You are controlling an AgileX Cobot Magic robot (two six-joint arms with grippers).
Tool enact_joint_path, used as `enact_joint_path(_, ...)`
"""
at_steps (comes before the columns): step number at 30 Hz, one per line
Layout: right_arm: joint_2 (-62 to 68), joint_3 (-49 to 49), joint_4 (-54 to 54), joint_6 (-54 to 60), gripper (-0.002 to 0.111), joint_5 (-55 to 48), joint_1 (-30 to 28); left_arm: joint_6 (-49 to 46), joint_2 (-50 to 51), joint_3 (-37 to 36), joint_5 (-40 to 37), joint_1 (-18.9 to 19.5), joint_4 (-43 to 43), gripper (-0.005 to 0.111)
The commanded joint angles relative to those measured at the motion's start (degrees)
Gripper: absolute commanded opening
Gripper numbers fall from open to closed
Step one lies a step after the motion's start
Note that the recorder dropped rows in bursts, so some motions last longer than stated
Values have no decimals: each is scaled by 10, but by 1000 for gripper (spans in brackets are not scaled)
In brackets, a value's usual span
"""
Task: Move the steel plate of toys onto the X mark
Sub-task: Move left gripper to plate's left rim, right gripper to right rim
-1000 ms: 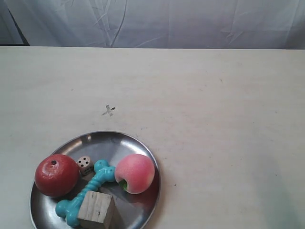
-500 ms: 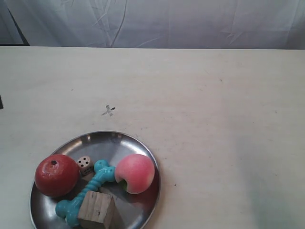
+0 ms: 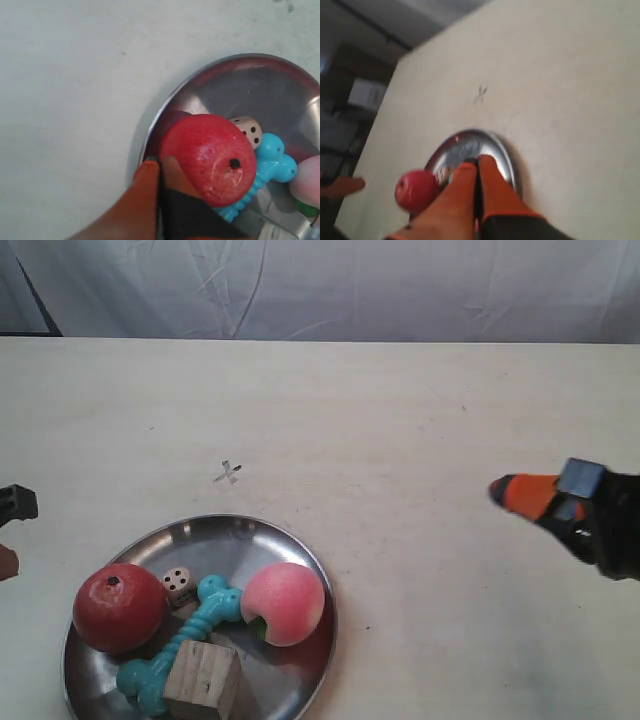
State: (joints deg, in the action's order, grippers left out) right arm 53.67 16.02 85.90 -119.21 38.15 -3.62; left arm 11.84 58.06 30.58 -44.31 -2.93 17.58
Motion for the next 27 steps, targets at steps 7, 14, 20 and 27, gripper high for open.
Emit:
enact_joint_path(7, 317, 129, 141, -20, 0, 132, 3, -245, 22, -53, -70, 70, 264, 0)
enact_joint_path(14, 333, 129, 141, -20, 0, 93, 17, -234, -1, -61, -96, 70, 189, 0)
enact_joint_path(20, 357, 129, 141, -20, 0, 65, 114, -241, -3, -61, -79, 67, 173, 0)
enact_joint_path(27, 369, 129, 141, -20, 1, 42, 151, -288, 3, -63, -49, 67, 183, 4)
